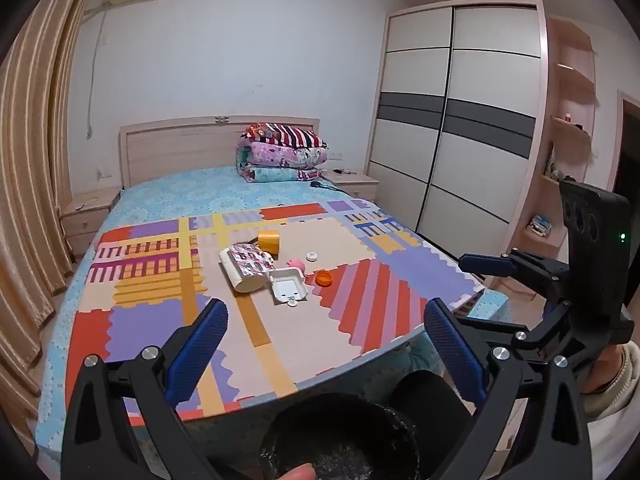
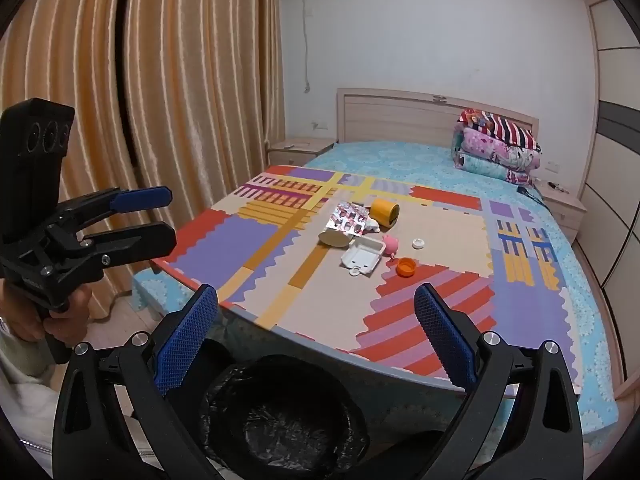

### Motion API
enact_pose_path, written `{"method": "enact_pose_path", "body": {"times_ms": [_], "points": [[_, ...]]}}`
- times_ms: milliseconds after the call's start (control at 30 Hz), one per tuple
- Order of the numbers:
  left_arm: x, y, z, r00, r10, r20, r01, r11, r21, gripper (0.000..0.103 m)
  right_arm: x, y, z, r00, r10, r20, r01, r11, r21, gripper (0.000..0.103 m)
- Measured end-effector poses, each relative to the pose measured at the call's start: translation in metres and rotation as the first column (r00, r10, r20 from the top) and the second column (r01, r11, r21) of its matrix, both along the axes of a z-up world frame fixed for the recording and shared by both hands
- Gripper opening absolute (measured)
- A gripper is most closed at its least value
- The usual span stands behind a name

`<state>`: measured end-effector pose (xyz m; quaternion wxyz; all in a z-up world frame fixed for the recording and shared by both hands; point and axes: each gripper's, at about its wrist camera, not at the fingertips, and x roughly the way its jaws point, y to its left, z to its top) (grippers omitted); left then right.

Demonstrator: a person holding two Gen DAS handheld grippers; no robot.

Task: Collect trash

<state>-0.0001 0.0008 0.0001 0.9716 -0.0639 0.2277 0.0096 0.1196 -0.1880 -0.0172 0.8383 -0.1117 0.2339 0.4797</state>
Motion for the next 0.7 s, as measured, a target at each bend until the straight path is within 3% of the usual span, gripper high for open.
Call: {"method": "enact_pose_path", "body": {"times_ms": [700], "points": [[0.0053, 0.0013, -0.0048, 0.999, -0.007, -0.035, 0.006, 1.0, -0.009, 0.095, 0.0, -0.0004, 0.0012, 1.0, 0.0, -0.001, 0.0, 1.0, 0.006, 0.1]]}}
